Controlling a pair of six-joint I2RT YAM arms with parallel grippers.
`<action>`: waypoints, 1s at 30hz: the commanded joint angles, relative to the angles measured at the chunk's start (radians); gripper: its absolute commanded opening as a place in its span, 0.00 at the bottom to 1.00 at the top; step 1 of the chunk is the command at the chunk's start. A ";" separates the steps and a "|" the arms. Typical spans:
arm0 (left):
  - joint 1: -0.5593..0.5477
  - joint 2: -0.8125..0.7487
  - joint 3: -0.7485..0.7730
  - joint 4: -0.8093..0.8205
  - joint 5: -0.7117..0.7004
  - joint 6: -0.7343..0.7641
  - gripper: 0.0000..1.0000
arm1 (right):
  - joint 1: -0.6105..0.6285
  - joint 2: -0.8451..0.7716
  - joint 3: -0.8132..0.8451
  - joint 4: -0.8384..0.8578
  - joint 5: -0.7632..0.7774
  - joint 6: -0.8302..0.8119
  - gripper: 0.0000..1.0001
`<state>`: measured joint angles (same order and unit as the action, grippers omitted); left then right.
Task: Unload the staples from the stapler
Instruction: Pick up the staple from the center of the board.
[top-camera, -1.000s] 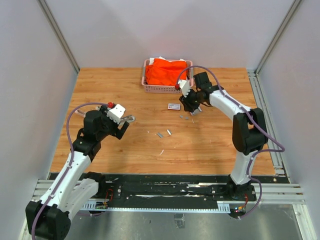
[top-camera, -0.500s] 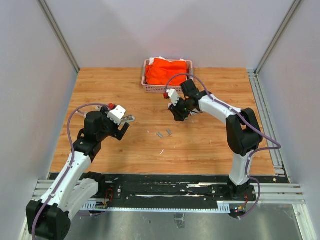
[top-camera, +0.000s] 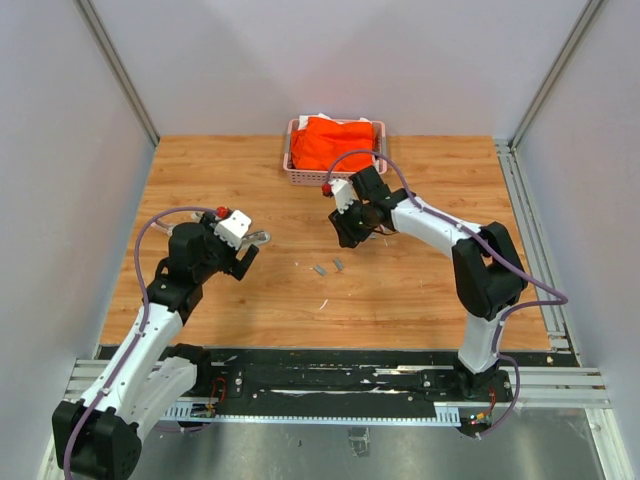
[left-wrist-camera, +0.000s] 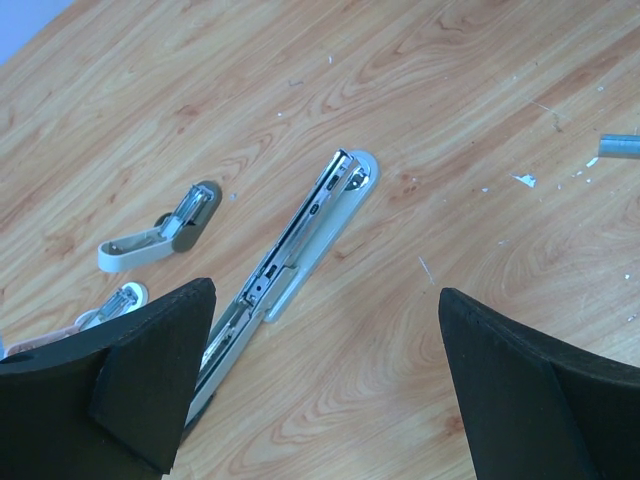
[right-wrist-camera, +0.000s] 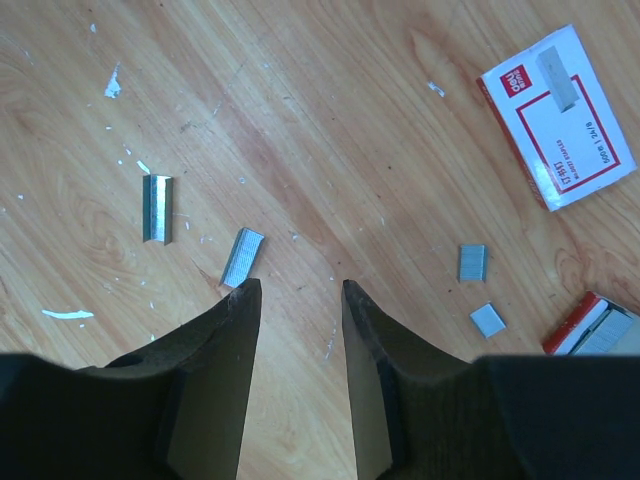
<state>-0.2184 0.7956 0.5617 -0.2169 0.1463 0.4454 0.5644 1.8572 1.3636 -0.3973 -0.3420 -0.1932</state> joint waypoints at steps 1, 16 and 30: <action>-0.002 -0.016 -0.012 0.039 -0.015 0.011 0.98 | 0.023 0.013 -0.019 0.022 0.027 0.059 0.39; -0.002 -0.011 -0.019 0.045 -0.019 0.015 0.98 | 0.043 0.062 -0.038 0.022 0.005 0.081 0.34; -0.002 -0.008 -0.022 0.048 -0.019 0.018 0.98 | 0.055 0.098 -0.034 0.021 -0.014 0.097 0.32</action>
<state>-0.2184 0.7933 0.5484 -0.2035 0.1310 0.4522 0.5949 1.9396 1.3357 -0.3714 -0.3405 -0.1120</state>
